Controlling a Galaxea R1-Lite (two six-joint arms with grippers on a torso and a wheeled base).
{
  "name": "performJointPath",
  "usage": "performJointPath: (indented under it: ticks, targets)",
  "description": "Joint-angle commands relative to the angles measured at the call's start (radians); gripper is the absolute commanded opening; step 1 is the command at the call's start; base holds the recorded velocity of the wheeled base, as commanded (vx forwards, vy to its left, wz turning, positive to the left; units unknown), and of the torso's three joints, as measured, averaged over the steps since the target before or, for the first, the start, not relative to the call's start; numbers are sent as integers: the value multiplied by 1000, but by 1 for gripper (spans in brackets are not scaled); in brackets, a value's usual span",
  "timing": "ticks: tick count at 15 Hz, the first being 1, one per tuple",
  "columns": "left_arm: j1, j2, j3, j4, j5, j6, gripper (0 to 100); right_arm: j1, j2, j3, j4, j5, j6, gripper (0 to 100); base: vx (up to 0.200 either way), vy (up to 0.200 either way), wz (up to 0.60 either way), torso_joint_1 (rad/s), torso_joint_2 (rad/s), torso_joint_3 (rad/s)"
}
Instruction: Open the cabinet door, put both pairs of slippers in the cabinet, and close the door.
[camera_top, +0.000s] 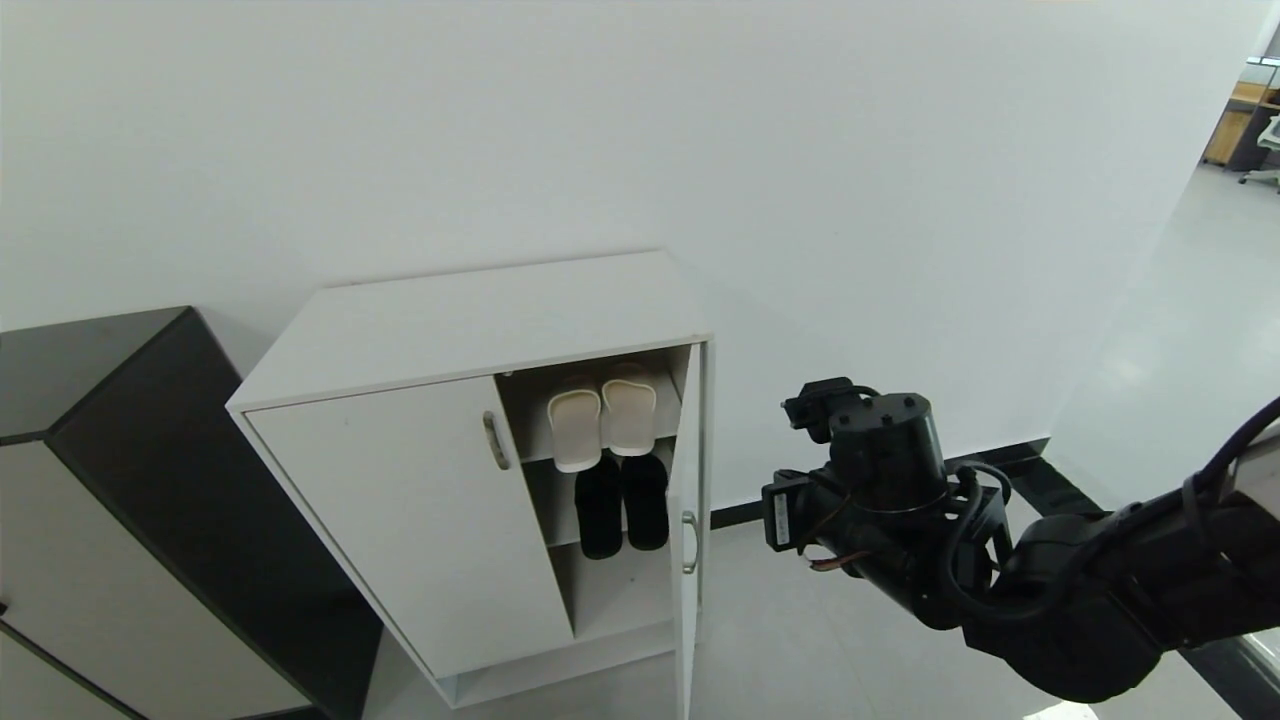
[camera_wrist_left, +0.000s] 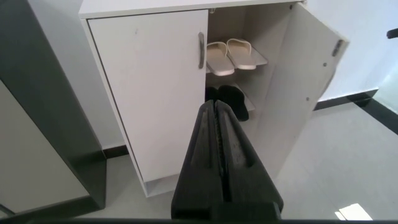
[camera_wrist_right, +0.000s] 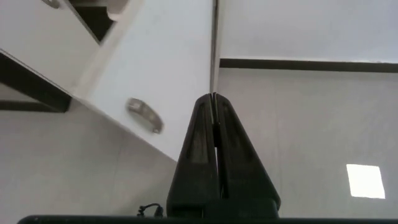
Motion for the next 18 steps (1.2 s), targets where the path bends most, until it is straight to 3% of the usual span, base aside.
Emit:
performJointPath:
  ticks: [1, 4, 12, 18]
  targets:
    - [0, 0, 0, 0, 0, 0, 0, 2, -18, 25, -5, 21, -2, 0, 0, 0, 0, 0, 0, 0]
    - [0, 0, 0, 0, 0, 0, 0, 3, -19, 21, -5, 24, -17, 0, 0, 0, 0, 0, 0, 0]
    - [0, 0, 0, 0, 0, 0, 0, 5, -19, 28, -9, 27, -20, 0, 0, 0, 600, 4, 3, 1]
    - [0, 0, 0, 0, 0, 0, 0, 5, -42, 94, -117, 63, -63, 0, 0, 0, 0, 0, 0, 0]
